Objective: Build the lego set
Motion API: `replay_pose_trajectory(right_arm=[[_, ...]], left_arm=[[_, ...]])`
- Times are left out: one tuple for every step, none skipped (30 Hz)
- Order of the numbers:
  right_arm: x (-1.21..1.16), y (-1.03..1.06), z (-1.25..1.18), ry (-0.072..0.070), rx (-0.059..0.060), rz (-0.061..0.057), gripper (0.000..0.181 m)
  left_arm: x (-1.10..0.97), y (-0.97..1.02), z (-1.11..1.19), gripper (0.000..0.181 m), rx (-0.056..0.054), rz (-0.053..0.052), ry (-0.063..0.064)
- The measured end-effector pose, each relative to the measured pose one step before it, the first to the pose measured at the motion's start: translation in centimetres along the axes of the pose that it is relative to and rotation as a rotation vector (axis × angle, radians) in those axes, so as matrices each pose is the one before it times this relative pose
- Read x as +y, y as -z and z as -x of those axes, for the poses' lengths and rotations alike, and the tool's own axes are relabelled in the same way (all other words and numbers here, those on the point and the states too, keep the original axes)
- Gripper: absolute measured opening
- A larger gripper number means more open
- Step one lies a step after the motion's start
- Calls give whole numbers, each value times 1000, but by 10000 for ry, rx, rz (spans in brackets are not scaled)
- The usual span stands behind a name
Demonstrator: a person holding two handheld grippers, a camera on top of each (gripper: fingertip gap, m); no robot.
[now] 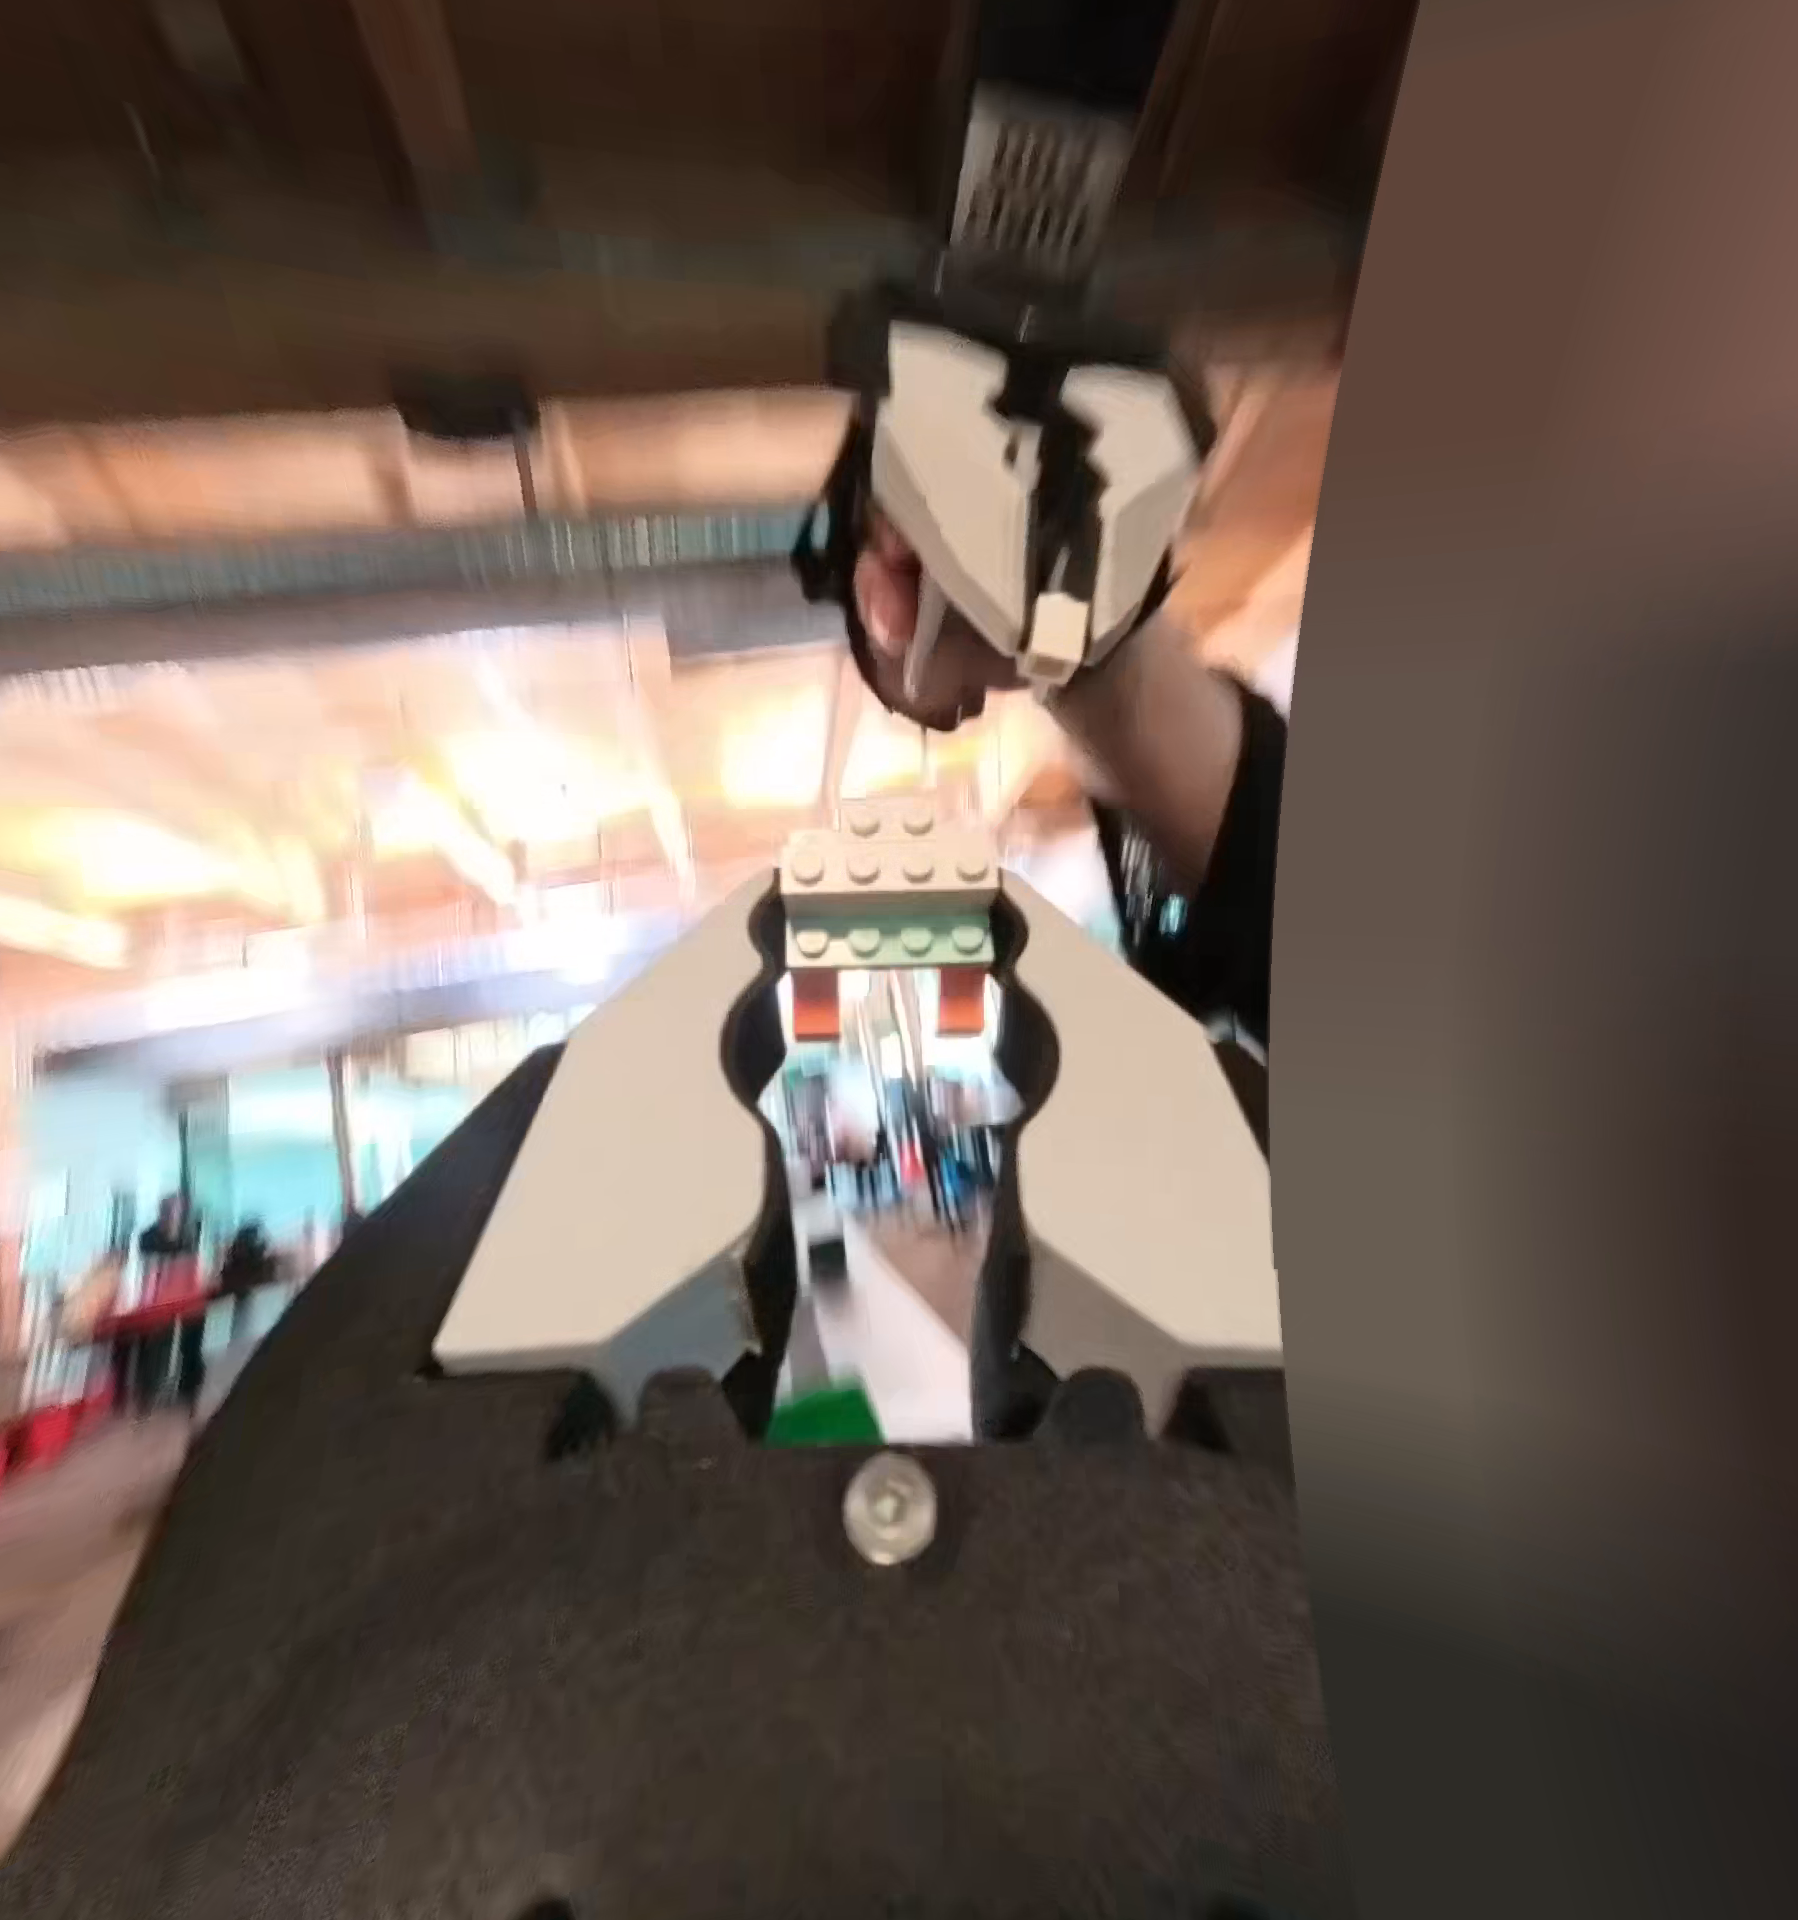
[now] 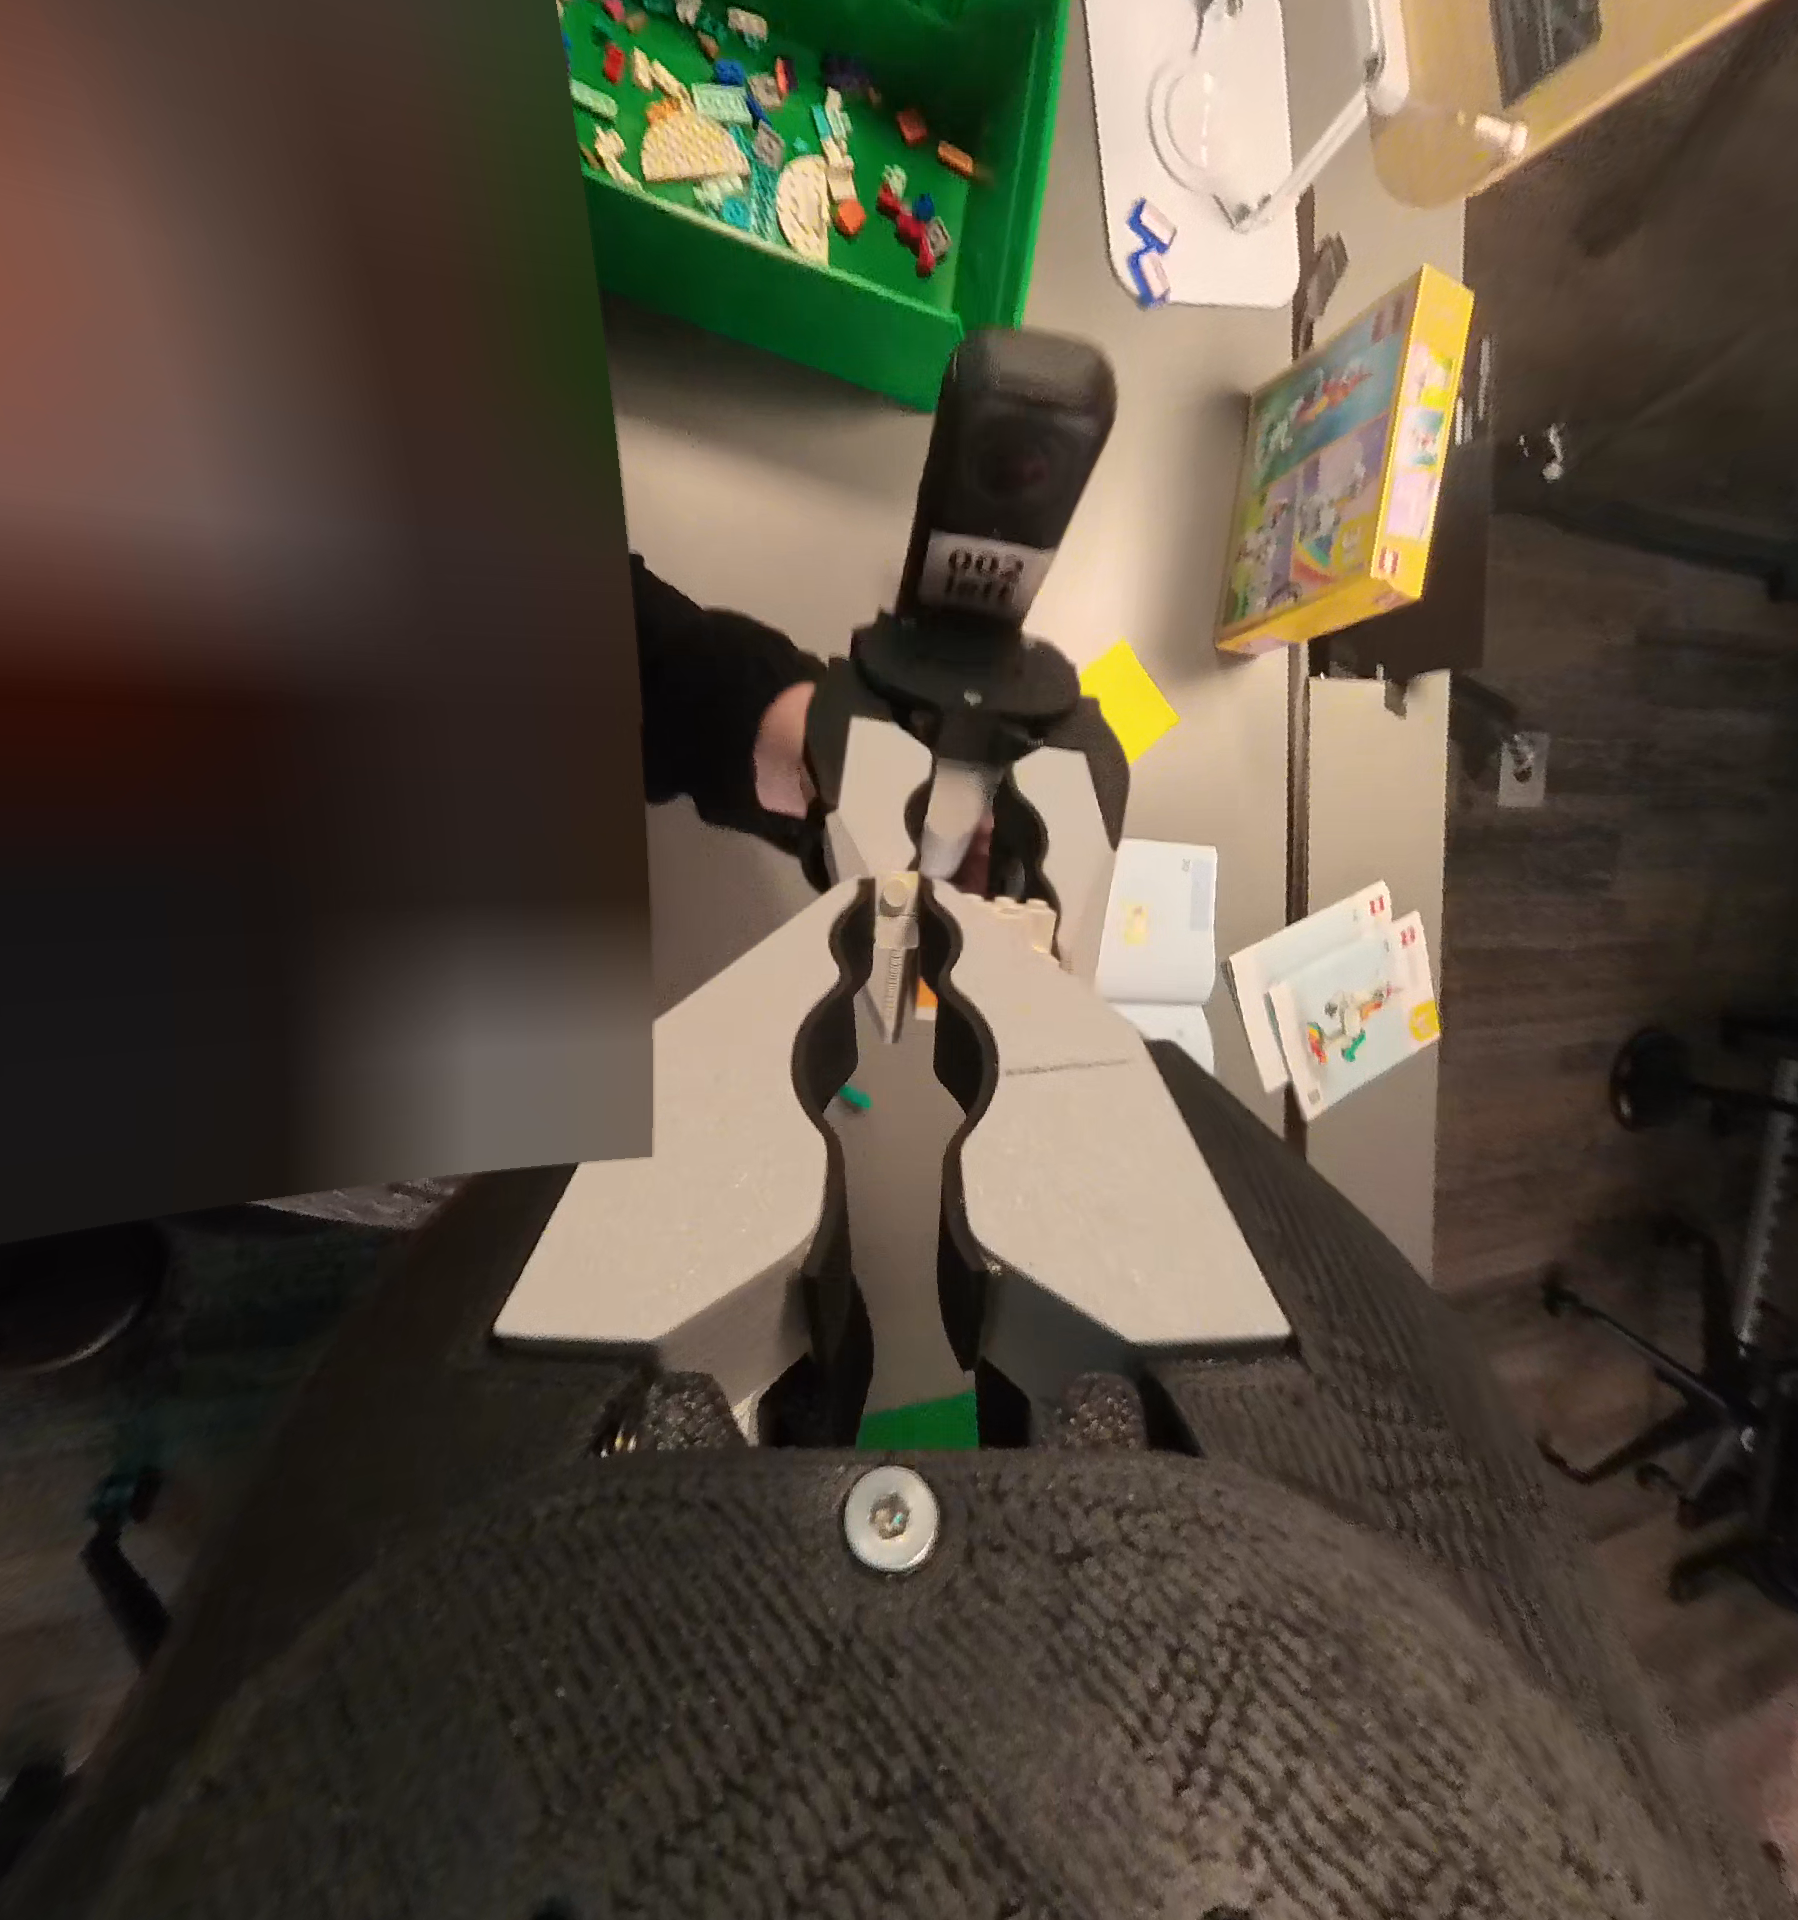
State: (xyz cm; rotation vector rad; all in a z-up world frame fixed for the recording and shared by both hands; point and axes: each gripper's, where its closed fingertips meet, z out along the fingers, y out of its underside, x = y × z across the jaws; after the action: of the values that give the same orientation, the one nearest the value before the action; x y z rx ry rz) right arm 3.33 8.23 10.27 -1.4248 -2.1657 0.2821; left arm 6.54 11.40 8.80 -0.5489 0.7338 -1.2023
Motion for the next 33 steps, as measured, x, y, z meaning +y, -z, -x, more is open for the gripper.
replay_pose_trajectory(right_arm=[[703,-19,-85,-57,56,162,6],[743,-56,-70,-63,39,206,7],[764,-53,-50,-48,33,243,6],[789,-67,-73,-30,42,286,6],[756,-81,-83,-7,45,313,6],[623,-98,-34,11,6,282,7],[458,-81,28,6,-58,240,6],[327,-86,35,21,-71,219,7],[259,-77,53,50,-81,243,7],[198,-67,-26,84,-25,257,6],[157,-57,13,129,-26,259,7],[116,-63,85,127,-51,272,7],[135,-80,100,114,-40,304,7],[209,-112,108,133,-9,360,7],[338,-179,45,180,72,437,7],[416,-237,49,203,84,458,7],[486,-276,-70,167,147,482,7],[487,-317,-20,140,106,447,7],[296,-320,147,98,-19,290,7],[218,-309,249,56,-95,220,7],[267,-310,197,37,-79,243,7],[215,-254,126,48,-34,214,7],[152,-240,113,43,-44,172,7],[85,-208,87,18,-38,147,7],[119,-174,-33,16,25,187,7],[134,-127,-45,47,31,207,6],[125,-63,-23,61,13,210,6],[104,-18,-50,57,25,197,6],[71,29,-103,46,50,158,6],[33,43,-108,38,50,114,6],[15,12,-65,36,16,75,6],[-16,-57,72,18,-71,54,6],[-46,-98,83,0,-68,28,6]], left_arm=[[796,-178,88,36,-39,698,170],[516,-150,-11,36,-30,493,102],[281,-111,51,36,-106,299,35],[236,-101,59,36,-130,255,2],[243,-124,7,36,-102,238,-44],[297,-170,19,36,-110,256,-40],[284,-201,25,36,-113,199,-61],[172,-229,-73,36,-64,86,-106],[200,-246,-55,36,-70,75,-71],[263,-271,-59,36,-50,118,-35],[343,-297,-83,36,-17,155,-18],[402,-303,11,36,-65,204,22],[380,-274,46,36,-94,187,3],[349,-239,45,36,-93,172,-19],[363,-201,72,36,-109,209,14],[333,-184,43,37,-82,205,24],[294,-143,-41,36,-28,189,25],[344,-143,-5,36,-41,244,53],[441,-159,81,36,-98,314,14],[345,-149,19,36,-67,218,-70],[190,-137,-23,36,-50,115,-56],[266,-130,98,36,-101,157,-9],[93,-111,-8,36,-31,33,-2],[31,-73,3,36,-14,-6,27],[114,-79,69,36,-34,49,26],[141,-79,97,36,-55,63,-11],[95,-74,61,36,-31,22,-11],[94,-86,-5,36,5,25,21],[127,-82,37,36,-10,44,30],[129,-75,40,36,-15,42,9],[95,-70,-3,36,12,24,-17],[6,-43,-2,36,-13,-14,5],[-15,-36,-30,36,-8,-11,0]])
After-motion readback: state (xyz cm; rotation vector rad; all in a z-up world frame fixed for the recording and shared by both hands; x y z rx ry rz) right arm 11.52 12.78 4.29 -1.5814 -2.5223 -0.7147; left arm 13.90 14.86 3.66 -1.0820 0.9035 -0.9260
